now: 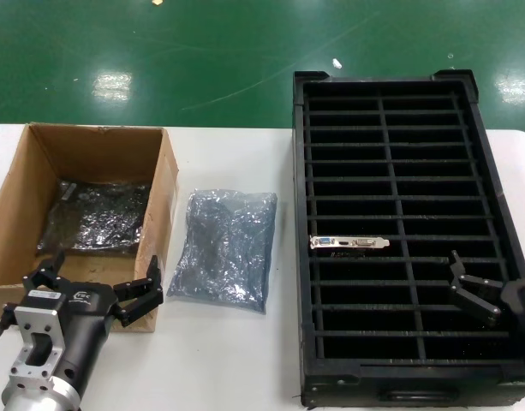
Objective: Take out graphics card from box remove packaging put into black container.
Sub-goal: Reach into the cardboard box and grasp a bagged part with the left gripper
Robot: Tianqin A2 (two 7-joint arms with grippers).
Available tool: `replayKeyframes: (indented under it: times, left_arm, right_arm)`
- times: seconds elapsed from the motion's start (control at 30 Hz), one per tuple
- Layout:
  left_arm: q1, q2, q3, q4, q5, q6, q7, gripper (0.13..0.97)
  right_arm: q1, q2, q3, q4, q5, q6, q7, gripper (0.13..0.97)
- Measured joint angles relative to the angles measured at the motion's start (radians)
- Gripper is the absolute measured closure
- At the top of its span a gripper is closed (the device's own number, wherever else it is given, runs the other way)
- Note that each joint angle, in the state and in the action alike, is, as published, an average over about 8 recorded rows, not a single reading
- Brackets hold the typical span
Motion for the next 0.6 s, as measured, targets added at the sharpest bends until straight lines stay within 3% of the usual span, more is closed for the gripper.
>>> replayKeyframes:
  times: [0.6]
  left_arm:
    - [0.006, -0.004, -0.004, -0.011, -0.001, -0.005, 0.0, 0.132]
  right_arm:
    - [0.0, 0.0, 0.0, 0.0, 0.0, 0.0, 0.0, 0.129]
